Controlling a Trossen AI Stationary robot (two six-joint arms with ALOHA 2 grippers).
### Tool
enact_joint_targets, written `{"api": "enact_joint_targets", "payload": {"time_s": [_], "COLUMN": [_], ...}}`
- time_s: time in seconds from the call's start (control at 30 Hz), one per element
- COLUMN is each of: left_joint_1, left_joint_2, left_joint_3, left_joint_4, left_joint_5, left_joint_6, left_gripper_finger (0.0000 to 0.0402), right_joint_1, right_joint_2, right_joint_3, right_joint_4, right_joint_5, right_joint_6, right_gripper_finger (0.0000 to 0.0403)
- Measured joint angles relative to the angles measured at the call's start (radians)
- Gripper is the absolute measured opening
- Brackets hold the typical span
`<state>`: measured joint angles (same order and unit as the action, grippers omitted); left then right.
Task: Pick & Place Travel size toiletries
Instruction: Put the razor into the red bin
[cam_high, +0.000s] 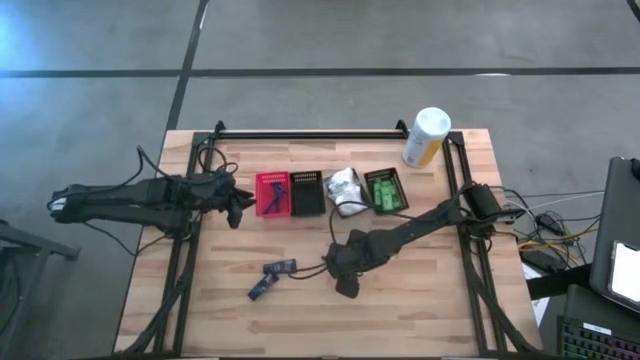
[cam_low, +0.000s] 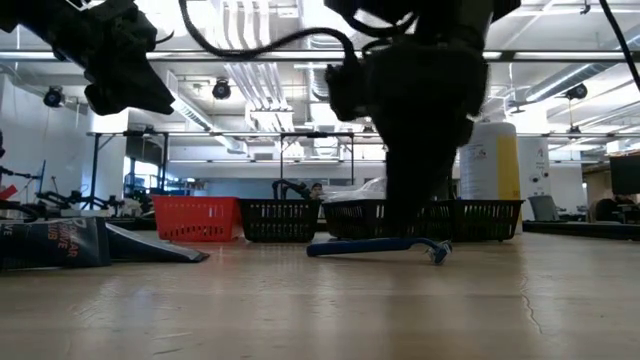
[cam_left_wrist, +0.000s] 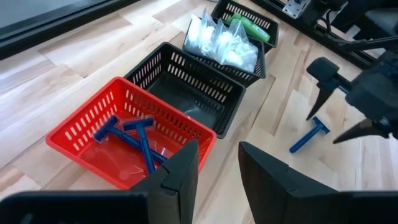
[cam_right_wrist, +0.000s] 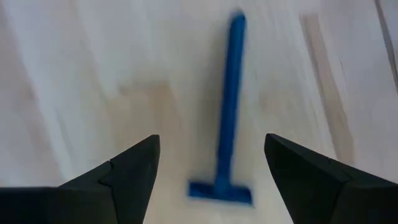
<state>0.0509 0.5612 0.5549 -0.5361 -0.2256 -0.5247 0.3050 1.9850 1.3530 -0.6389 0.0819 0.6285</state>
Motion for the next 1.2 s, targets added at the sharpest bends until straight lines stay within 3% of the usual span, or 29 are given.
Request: {"api": "enact_joint_targets", "payload": {"time_s": [0.17, 0.4, 0.77, 1.2], "left_joint_1": [0.000, 0.000, 0.000, 0.001], "left_joint_2": [0.005, 0.013, 0.014, 0.014], "left_joint_3": [0.000, 0.000, 0.000, 0.000], "left_joint_4": [0.000, 0.003, 0.004, 0.043], "left_joint_5": [0.000, 0.000, -0.012, -0.066], "left_joint_6": [0.000, 0.001, 0.019, 0.051], "left_gripper_finger": [0.0120, 0.0120, 0.0120, 0.0120], "right_joint_1": [0.000, 0.001, -0.001, -0.002], "right_joint_2": [0.042, 0.069, 0.063, 0.063], "right_joint_3": [-0.001, 0.004, 0.001, 0.001], "right_joint_4": [0.030, 0.043, 0.037, 0.050], "right_joint_5": [-0.003, 0.006, 0.012, 0.027], "right_joint_6": [0.000, 0.000, 0.006, 0.189], "right_gripper_finger": [0.0287, 0.0253, 0.0173, 0.0052]}}
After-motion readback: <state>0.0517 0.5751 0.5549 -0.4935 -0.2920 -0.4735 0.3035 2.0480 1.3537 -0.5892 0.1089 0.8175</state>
